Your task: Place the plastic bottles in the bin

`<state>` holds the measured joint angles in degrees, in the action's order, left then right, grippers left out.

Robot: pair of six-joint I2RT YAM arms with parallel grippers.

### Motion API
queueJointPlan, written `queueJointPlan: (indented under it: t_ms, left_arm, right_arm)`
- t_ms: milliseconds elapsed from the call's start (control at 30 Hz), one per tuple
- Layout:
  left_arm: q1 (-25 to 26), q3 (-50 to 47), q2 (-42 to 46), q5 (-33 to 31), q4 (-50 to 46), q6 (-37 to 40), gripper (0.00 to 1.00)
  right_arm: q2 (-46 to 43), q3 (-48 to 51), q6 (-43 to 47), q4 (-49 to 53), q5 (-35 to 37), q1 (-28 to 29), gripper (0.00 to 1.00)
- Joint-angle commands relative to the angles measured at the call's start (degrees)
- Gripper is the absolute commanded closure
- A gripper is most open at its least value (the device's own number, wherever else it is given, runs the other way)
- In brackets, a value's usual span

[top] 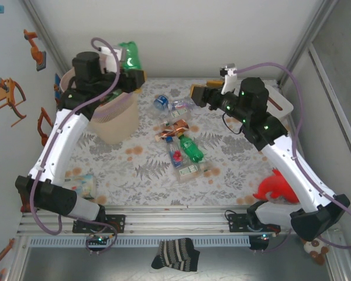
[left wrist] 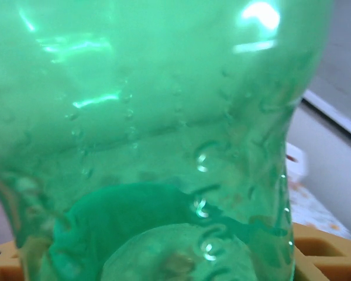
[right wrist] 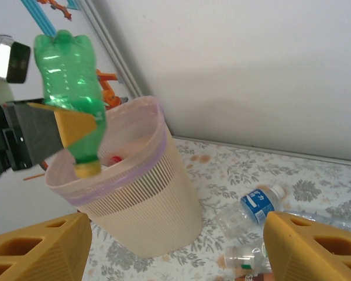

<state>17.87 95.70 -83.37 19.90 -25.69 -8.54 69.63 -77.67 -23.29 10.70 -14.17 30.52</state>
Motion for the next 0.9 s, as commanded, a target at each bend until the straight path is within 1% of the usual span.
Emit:
queueJointPlan:
  t_ms: [0,100,267,367,500,567,700,867]
  left_arm:
    - [-2.9,2.4,1.0,-9.6,-8.9,1.7,0.53]
    - [-5.2,4.2,-0.1,-13.0,-13.0,1.8,0.53]
    - [-8.4,8.0,-4.0,-14.8,-18.2,1.0,0.53]
    - [-9.0,12.1,-7.9,-17.6,-22.7,1.3,0.53]
    - [-9.3,17.9,-13.9,-17.3,-27.6,2.6,0.53]
    - [-9.8,21.3,-17.1,-15.3,-29.9,2.0,0.53]
    - [-10.2,25.6,-22.6,-7.1,-32.8,2.2,0.54]
    - [-10.6,31.0,-30.0,-3.8,-37.9,2.5,0.55]
  right_arm:
    - [-0.6,-0.8,1.3,1.2,1.3,0.0,0.24]
    - [-0.7,-0.9,1.4,1.5,1.5,0.0,0.24]
    - [-0.6,-1.1,1.3,2.0,1.7,0.0,0.24]
    - [-0.6,-1.2,1.2,2.6,1.7,0.0,0.24]
    - [-1.1,-0.9,1.0,2.9,2.1,0.0,0.24]
    - [-1.4,-0.7,1.1,3.3,2.4,0.0,0.24]
    - [-2.1,-0.2,1.1,3.5,3.1,0.0,0.24]
    - [-2.8,-0.1,1.0,4.0,3.4,0.0,0.24]
